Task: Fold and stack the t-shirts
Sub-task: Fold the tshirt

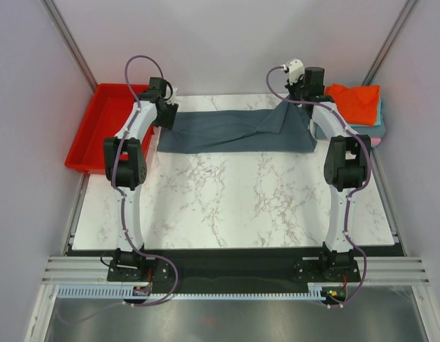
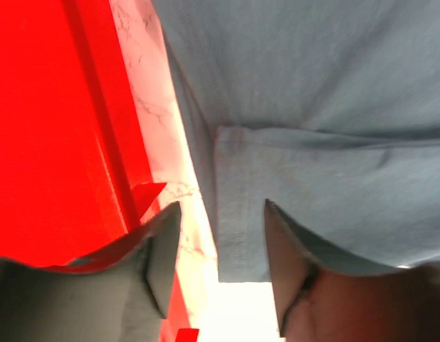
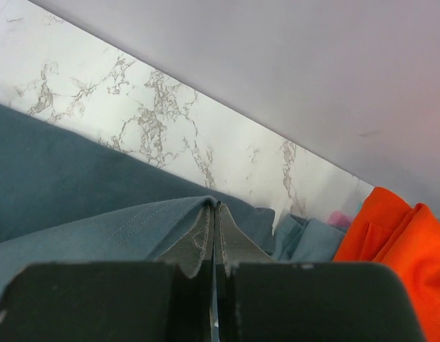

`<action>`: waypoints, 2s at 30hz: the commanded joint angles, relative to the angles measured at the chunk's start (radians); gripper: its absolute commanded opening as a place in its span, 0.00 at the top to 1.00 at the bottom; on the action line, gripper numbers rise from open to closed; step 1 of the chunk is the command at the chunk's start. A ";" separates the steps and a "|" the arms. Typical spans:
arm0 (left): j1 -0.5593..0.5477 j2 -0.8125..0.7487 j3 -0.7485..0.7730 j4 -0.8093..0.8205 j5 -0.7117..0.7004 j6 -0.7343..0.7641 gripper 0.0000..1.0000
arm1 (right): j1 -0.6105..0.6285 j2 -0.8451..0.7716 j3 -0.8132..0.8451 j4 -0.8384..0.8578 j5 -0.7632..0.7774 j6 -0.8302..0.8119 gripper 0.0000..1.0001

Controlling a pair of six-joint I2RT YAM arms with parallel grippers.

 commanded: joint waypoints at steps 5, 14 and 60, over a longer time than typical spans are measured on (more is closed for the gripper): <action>-0.009 0.076 0.087 0.055 -0.026 0.012 0.39 | 0.010 -0.002 0.020 0.053 0.010 0.017 1.00; -0.012 0.149 0.133 0.073 -0.027 0.029 0.49 | 0.018 -0.014 -0.003 0.050 0.021 0.010 1.00; -0.012 0.079 0.086 0.160 -0.285 0.033 0.98 | 0.056 0.097 0.057 0.132 0.095 0.000 1.00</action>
